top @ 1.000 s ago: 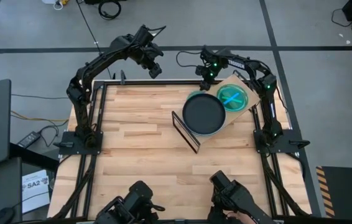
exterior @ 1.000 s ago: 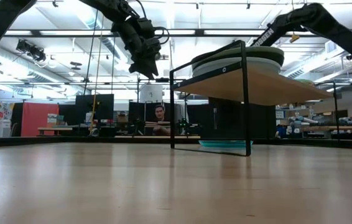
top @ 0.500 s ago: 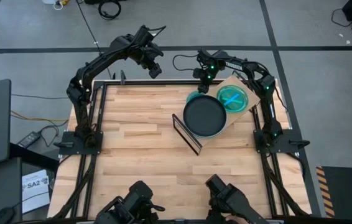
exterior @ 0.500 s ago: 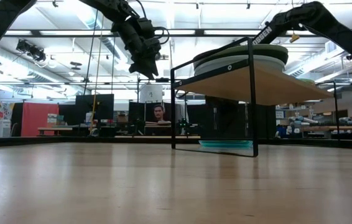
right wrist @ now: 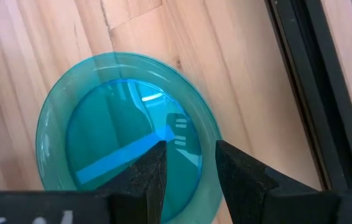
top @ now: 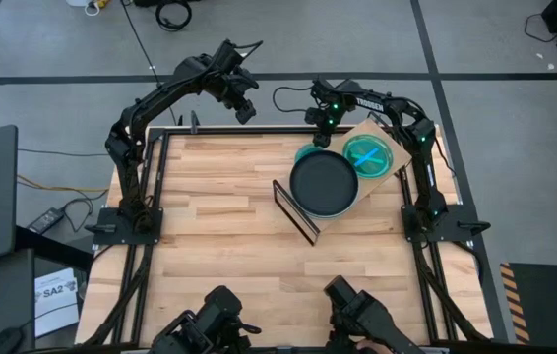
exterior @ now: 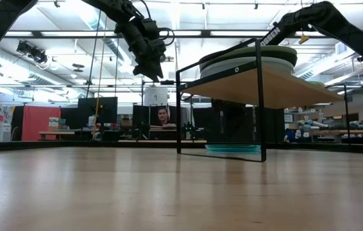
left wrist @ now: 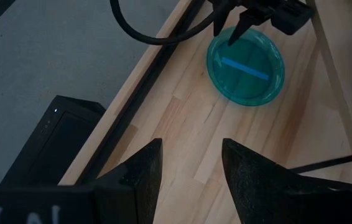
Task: Place and stack plates onto a shelf
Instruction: Stack the small blue plate on top of the small blue plate on the shelf
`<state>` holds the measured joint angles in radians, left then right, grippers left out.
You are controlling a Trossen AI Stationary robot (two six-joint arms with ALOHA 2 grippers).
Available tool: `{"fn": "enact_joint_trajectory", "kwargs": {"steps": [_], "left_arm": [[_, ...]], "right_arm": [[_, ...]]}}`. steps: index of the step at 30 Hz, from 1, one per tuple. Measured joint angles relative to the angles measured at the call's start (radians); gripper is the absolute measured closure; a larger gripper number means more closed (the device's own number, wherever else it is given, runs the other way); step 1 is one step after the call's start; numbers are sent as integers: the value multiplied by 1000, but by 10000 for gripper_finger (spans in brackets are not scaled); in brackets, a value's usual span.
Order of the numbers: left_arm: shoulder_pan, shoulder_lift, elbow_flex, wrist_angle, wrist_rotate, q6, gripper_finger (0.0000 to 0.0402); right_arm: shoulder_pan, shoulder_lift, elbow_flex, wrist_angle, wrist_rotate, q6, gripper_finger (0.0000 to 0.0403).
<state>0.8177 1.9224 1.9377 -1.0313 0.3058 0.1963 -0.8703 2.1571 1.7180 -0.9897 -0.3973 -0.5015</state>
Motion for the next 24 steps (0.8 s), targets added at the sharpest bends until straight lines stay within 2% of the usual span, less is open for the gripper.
{"fn": "enact_joint_trajectory", "kwargs": {"steps": [10, 24], "left_arm": [[0, 0, 0, 0, 0, 0, 230], [0, 0, 0, 0, 0, 0, 230]], "right_arm": [[7, 0, -23, 38, -25, -36, 260], [11, 0, -87, 124, 35, -43, 260]]}}
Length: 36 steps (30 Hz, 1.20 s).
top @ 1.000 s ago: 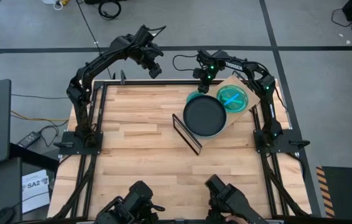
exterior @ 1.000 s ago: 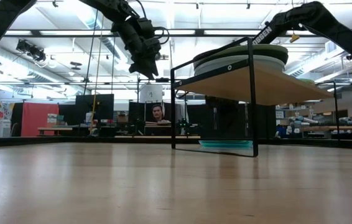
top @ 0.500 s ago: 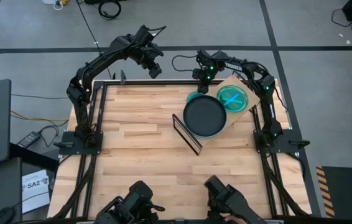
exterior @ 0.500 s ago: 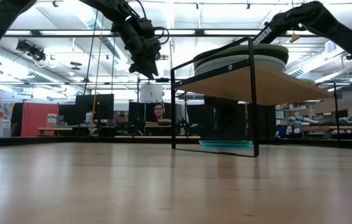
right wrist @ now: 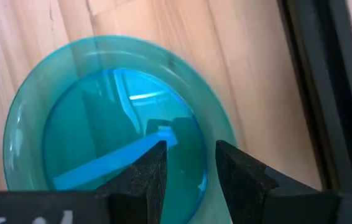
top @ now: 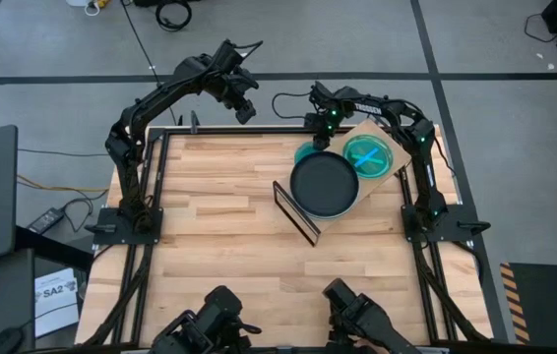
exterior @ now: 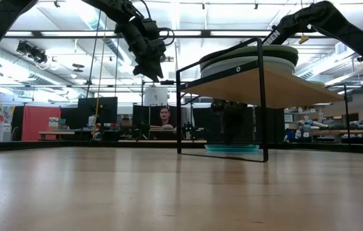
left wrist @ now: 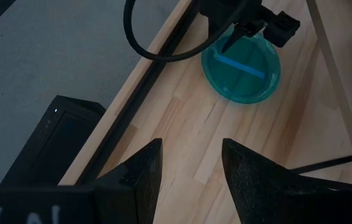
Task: Place and stack plates onto a shelf
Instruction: Stack the small blue plate on top of the small blue plate on the shelf
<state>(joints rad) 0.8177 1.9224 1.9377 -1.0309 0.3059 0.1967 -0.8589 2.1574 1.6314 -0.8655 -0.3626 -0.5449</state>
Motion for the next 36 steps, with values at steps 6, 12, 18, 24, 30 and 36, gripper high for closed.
{"fn": "enact_joint_trajectory", "kwargs": {"steps": [6, 12, 18, 24, 30, 36], "left_arm": [[0, 0, 0, 0, 0, 0, 230], [0, 0, 0, 0, 0, 0, 230], [0, 0, 0, 0, 0, 0, 230], [0, 0, 0, 0, 0, 0, 230], [0, 0, 0, 0, 0, 0, 230], [0, 0, 0, 0, 0, 0, 230]], "right_arm": [[0, 0, 0, 4, 1, 3, 260], [1, 0, 0, 4, -2, 3, 260], [1, 0, 19, 3, -4, 2, 260], [1, 0, 58, 42, -2, 3, 260], [-1, 0, 58, 53, 3, 2, 260], [-1, 0, 24, 90, 4, -13, 260]]}}
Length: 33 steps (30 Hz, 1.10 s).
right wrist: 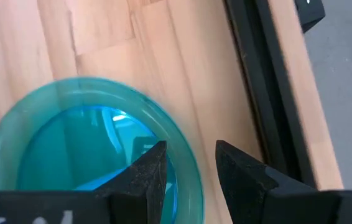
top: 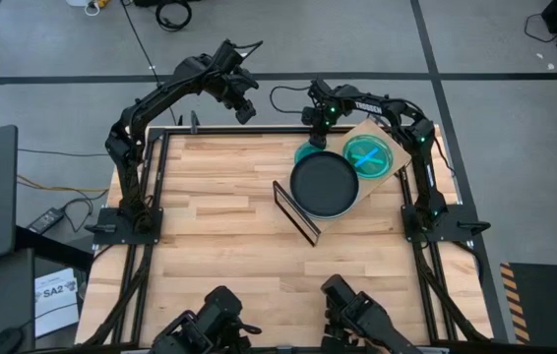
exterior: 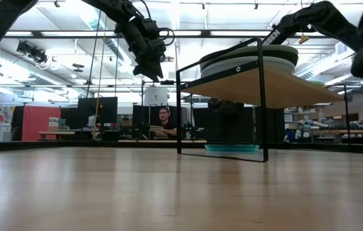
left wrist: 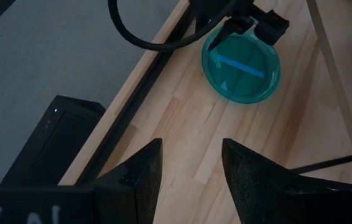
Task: Place and stack plates onto a shelf
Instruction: Stack the small blue plate on top of the small blue plate on the shelf
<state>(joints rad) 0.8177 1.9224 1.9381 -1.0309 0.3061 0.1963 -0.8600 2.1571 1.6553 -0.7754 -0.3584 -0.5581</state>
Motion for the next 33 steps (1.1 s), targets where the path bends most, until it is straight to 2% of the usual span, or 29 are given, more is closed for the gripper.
{"fn": "enact_joint_trajectory", "kwargs": {"steps": [7, 19, 25, 33], "left_arm": [[0, 0, 0, 0, 0, 0, 230], [0, 0, 0, 0, 0, -1, 230], [0, 0, 0, 0, 0, 0, 230], [0, 0, 0, 0, 0, 0, 230]], "right_arm": [[-2, 0, -48, 42, 71, -21, 260], [-2, -6, -100, 60, 69, -24, 264], [-2, -5, -102, 76, 70, -22, 291], [-3, -3, -103, 90, 84, -22, 354]]}}
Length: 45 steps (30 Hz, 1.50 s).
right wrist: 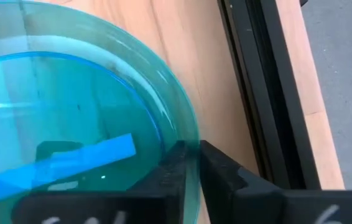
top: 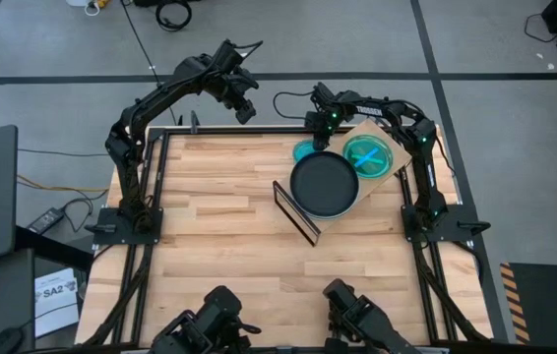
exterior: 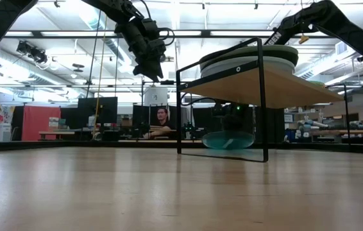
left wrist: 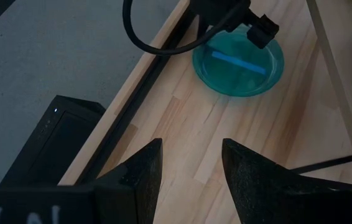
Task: Place and stack plates onto a shelf
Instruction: Stack the small blue plate on top of the small blue plate on the shelf
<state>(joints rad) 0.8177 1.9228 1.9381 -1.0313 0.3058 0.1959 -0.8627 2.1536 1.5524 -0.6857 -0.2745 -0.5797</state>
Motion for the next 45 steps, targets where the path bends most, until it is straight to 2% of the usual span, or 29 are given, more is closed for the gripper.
{"fn": "enact_joint_trajectory", "kwargs": {"steps": [5, 13, 18, 34, 39, 42, 45], "left_arm": [[0, 0, 0, 0, 0, 0, 230], [0, 0, 0, -17, 0, -1, 230], [7, -10, 0, -32, -3, -2, 230], [45, -228, 1, -147, -24, 38, 230], [56, -302, -1, -181, 56, 71, 230], [69, -374, -82, -146, 157, 82, 230], [76, -486, -263, -29, 188, 72, 230]], "right_arm": [[1, 2, -1, -2, -15, 1, 393], [2, 2, 0, -3, -15, 1, 392], [2, 8, 49, -52, -11, 15, 397], [2, 8, 264, -144, -10, 62, 397], [2, 6, 327, -142, -8, 107, 397], [2, 6, 365, -143, -8, 117, 398], [2, 6, 403, -144, -8, 117, 398]]}}
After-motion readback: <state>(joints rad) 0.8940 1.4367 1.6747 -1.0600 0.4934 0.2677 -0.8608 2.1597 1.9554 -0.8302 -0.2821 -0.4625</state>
